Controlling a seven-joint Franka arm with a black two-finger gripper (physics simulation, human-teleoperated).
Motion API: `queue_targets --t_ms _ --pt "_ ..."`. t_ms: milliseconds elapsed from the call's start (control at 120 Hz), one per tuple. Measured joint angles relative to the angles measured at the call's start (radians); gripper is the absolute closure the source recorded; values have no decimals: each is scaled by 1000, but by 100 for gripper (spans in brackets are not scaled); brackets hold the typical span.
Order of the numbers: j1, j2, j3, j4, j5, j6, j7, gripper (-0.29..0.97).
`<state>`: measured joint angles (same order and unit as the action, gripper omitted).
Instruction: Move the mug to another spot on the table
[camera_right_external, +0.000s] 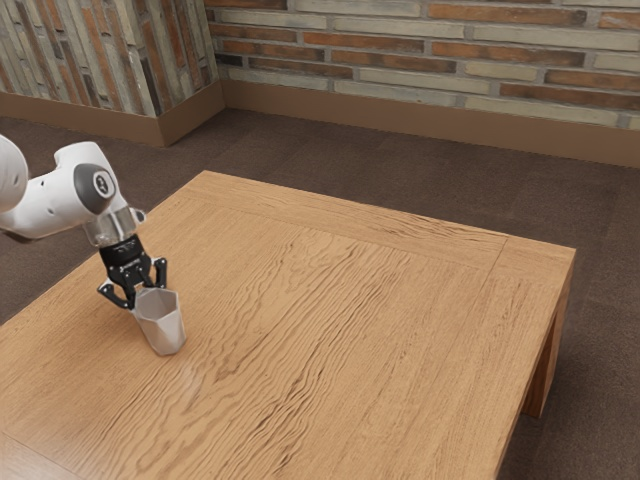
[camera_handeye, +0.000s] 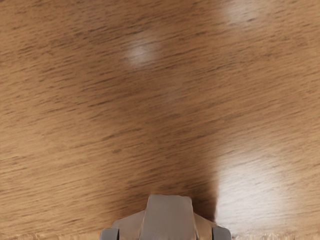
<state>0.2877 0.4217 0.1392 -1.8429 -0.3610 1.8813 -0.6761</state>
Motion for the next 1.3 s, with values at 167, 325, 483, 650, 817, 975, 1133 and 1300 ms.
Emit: queue_targets --t_ms 167,325,483,650,817,975,1133,1300 --pt "4 -12 3 -3 -70 -70 -8 60" --pt "-1 -19 1 -6 -124 -104 -14 61" --pt "-26 -19 -20 -7 -175 -117 -22 61" --pt "-49 -18 -53 -14 -203 -105 -38 61" --pt "-65 -18 -78 -25 -227 -79 -55 61" --pt "-70 -16 -107 -39 -241 -47 -70 62" --pt "-72 -14 -115 -41 -248 -20 -85 62" --pt "-71 -9 -116 -38 -249 -8 -97 62"
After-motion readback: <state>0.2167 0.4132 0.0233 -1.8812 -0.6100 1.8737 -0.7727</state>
